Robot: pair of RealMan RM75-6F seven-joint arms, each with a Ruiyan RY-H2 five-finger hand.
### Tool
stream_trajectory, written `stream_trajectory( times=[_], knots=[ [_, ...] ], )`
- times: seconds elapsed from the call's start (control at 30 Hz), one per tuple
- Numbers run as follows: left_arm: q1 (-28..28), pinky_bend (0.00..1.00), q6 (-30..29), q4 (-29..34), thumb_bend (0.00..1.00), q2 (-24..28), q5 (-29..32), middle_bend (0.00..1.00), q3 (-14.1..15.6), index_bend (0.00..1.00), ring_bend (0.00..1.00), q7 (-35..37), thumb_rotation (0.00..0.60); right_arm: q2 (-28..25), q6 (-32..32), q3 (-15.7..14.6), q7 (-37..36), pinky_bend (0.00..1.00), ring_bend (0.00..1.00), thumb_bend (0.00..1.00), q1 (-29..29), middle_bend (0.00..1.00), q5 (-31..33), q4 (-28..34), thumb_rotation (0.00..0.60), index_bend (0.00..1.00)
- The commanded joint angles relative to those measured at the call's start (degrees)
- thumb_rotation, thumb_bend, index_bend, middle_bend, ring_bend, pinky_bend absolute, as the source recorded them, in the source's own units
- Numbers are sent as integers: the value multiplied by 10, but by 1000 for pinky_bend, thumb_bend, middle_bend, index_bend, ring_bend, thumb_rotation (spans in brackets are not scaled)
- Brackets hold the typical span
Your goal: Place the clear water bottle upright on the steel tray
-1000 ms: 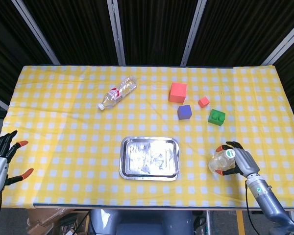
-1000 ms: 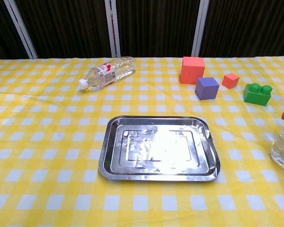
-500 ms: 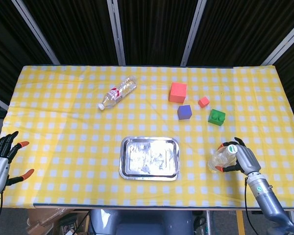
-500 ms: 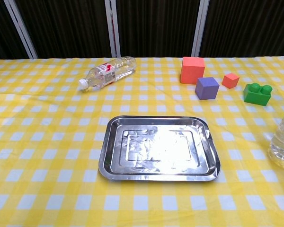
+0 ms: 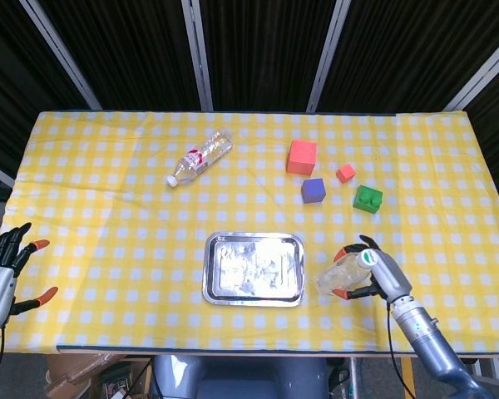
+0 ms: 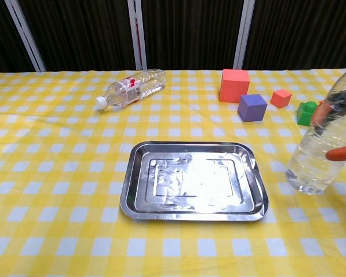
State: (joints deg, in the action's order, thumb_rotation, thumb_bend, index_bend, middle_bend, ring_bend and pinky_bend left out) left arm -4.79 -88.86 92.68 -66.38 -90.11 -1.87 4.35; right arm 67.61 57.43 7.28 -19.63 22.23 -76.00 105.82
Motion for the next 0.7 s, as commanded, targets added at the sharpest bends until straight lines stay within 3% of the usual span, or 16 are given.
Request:
stream_trajectory(
  times=[0.03,0.4,0.7],
  knots=[
    [0,0,1,-1,185,0,1,0,0,225,0,-1,600,27,-18,3,25,0,276,147,20,533,9,23,600,650],
    [0,0,2,1,184,3,5,0,-2,226,0,2,600,119,-6,19,95,0,277,148,48,532,49,12,600,655],
    [-1,0,4,-1,185,2,8,0,-3,226,0,0,600,152,-5,27,123,0,283,148,65,533,68,-4,600,660]
  ],
)
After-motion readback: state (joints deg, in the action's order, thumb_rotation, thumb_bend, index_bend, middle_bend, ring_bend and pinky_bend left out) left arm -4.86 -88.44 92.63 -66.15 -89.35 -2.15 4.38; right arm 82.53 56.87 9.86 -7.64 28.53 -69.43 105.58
